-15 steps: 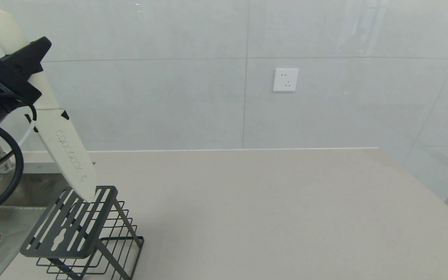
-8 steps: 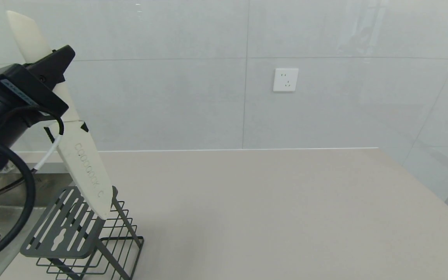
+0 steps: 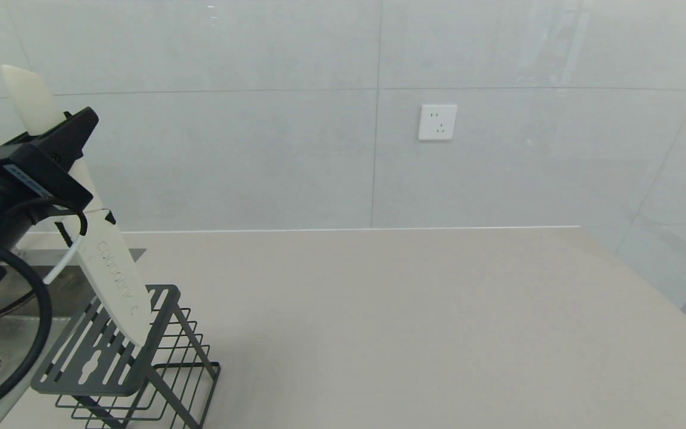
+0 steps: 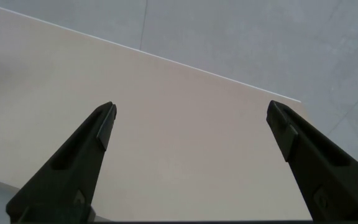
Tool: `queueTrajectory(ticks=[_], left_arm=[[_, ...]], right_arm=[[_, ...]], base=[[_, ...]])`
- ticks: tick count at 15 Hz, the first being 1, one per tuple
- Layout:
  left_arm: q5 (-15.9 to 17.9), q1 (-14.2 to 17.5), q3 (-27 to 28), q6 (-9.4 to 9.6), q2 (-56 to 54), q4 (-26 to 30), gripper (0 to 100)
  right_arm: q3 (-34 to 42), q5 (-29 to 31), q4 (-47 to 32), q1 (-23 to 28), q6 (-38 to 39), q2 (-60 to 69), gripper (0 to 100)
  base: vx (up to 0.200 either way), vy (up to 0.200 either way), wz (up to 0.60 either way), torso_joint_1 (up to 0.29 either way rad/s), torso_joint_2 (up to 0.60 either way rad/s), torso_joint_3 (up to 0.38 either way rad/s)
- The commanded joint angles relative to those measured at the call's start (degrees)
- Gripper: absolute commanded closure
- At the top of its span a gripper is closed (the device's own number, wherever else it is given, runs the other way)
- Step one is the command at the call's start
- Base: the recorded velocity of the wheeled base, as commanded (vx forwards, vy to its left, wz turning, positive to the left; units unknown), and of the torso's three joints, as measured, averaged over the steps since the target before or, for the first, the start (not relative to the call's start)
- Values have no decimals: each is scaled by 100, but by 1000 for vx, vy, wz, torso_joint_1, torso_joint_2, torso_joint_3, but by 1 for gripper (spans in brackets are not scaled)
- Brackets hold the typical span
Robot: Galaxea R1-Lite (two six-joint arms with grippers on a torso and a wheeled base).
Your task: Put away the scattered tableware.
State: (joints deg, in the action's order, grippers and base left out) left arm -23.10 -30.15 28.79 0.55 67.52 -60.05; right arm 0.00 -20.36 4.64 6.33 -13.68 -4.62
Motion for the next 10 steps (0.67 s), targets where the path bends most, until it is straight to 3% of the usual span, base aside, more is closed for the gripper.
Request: queueTrajectory(ticks=[1,10], left_arm=[[51,123,3,-20,6,2,100],[95,185,21,-28,173,-51,100]], right_arm=[[0,-3,1,0,-3,-21,0],[0,-82,1,-9,-3,-21,0]], base=[[0,0,0,0,0,0],[0,0,0,0,0,0]])
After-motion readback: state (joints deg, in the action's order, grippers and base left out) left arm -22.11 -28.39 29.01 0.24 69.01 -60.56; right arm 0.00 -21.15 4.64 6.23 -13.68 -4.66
